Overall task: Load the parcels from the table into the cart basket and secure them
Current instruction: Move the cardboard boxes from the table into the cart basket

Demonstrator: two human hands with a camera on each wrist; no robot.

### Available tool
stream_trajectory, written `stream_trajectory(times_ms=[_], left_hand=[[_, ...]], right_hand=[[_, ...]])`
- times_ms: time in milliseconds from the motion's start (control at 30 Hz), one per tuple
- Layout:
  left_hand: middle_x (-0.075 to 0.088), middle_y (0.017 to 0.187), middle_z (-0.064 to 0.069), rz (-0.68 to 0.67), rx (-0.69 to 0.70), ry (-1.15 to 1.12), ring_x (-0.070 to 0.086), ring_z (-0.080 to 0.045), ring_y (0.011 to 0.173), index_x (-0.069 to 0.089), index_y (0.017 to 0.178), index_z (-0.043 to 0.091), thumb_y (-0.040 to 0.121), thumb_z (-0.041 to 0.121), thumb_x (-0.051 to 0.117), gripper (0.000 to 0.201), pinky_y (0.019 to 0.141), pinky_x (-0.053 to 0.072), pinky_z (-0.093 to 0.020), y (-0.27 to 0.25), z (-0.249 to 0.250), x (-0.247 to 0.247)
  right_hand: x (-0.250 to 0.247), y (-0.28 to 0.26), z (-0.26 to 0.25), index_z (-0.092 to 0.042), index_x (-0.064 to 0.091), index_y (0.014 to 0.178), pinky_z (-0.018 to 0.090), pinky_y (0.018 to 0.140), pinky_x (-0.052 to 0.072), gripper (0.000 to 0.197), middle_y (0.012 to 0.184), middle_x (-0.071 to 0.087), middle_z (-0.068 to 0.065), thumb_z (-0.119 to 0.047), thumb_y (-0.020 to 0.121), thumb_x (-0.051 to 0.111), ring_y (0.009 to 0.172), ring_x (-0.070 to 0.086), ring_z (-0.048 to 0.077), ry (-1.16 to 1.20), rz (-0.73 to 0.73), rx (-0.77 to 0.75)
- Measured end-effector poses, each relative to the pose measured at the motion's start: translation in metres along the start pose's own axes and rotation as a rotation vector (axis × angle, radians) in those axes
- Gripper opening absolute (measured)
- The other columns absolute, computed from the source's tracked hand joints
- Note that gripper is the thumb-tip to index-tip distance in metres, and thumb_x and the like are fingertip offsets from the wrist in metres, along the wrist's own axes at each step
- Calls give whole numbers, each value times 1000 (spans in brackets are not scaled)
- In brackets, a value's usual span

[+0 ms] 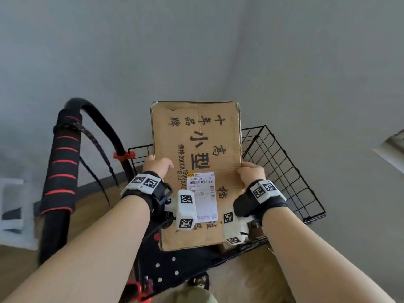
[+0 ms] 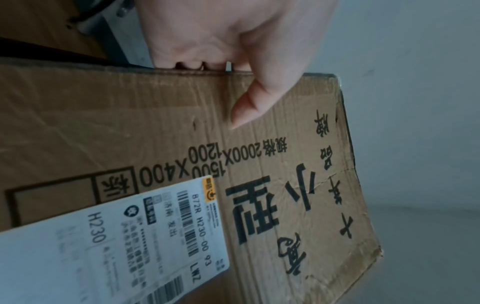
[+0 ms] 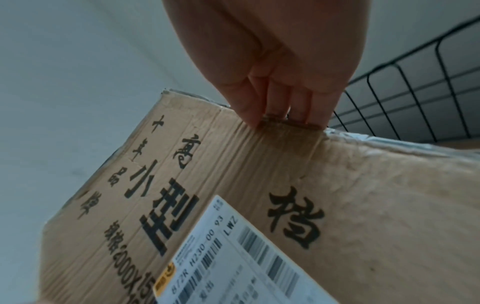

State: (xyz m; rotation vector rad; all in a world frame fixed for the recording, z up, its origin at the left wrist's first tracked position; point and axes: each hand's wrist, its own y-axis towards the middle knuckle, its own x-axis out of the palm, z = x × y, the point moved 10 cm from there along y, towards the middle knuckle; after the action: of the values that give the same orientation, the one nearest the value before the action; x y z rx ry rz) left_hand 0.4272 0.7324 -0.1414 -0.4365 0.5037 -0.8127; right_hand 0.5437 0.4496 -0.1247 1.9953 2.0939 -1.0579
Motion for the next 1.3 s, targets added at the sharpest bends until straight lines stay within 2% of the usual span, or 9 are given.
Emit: stream_trajectory(times_ms=[133, 233, 400, 633, 733, 867, 1033, 1167, 1300], left_hand=[[45, 140, -15, 82, -164, 128, 49, -33, 121, 40, 139, 0, 76, 10, 65, 68, 90, 43, -36, 42, -43, 10], [45, 139, -17, 156, -255, 158, 48, -33, 122, 40, 139, -2, 77, 5, 65, 66, 93, 42, -36, 68, -77, 11], [55, 122, -18, 172, -445, 206, 52, -29, 101, 55, 121, -6, 78, 2, 65, 45, 83, 42, -34, 101, -153, 8], [58, 120, -17, 155, -653, 208, 55, -32, 108, 54, 120, -2, 75, 9, 68, 48, 98, 44, -40, 135, -247, 19], [58, 113, -14, 115, -675, 171, 55, -32, 109, 55, 112, 0, 75, 15, 70, 43, 97, 42, -38, 161, -265, 32], [63, 117, -15, 93, -727, 153, 61, -34, 104, 54, 123, 4, 43, 36, 70, 88, 97, 47, -47, 226, -358, 40], [60, 120, -17, 34, -709, 174, 57, -34, 108, 51, 127, 2, 76, 21, 66, 56, 98, 46, -45, 236, -342, 74], [60, 117, -14, 2, -687, 92, 56, -32, 109, 50, 124, 1, 78, 14, 62, 49, 98, 44, -40, 252, -355, 96], [61, 115, -14, -52, -625, 54, 60, -33, 107, 42, 130, 6, 59, 16, 61, 74, 96, 48, -48, 277, -394, 121]], right_hand=[[49, 57, 34, -15, 61, 124, 27, 81, 46, 35, 123, 61, 9, -12, 92, 48, 108, 58, 27, -175, -184, 71], [86, 87, 64, -12, 61, 123, 23, 69, 46, 34, 123, 61, 12, -12, 92, 46, 97, 57, 26, -268, -269, 122], [136, 110, 121, -14, 63, 121, 27, 83, 44, 37, 120, 63, 12, -6, 90, 46, 108, 57, 32, -305, -350, 231], [187, 142, 171, -24, 57, 129, 22, 80, 38, 42, 128, 59, 7, -11, 90, 45, 116, 53, 28, -355, -460, 318], [212, 160, 186, -23, 55, 130, 25, 87, 42, 41, 129, 57, 8, -14, 91, 46, 117, 53, 28, -370, -489, 356], [244, 182, 211, -18, 51, 133, 31, 97, 43, 42, 130, 56, 10, -15, 92, 45, 118, 52, 30, -343, -488, 395], [263, 203, 243, -14, 41, 140, 32, 98, 41, 51, 130, 55, 13, -9, 89, 46, 117, 52, 32, -326, -417, 438], [265, 215, 256, -8, 35, 141, 29, 99, 37, 50, 135, 49, 14, -13, 92, 48, 122, 48, 31, -418, -401, 426], [282, 212, 269, -10, 36, 140, 31, 96, 44, 52, 130, 54, 12, -17, 91, 51, 117, 53, 28, -440, -447, 435]])
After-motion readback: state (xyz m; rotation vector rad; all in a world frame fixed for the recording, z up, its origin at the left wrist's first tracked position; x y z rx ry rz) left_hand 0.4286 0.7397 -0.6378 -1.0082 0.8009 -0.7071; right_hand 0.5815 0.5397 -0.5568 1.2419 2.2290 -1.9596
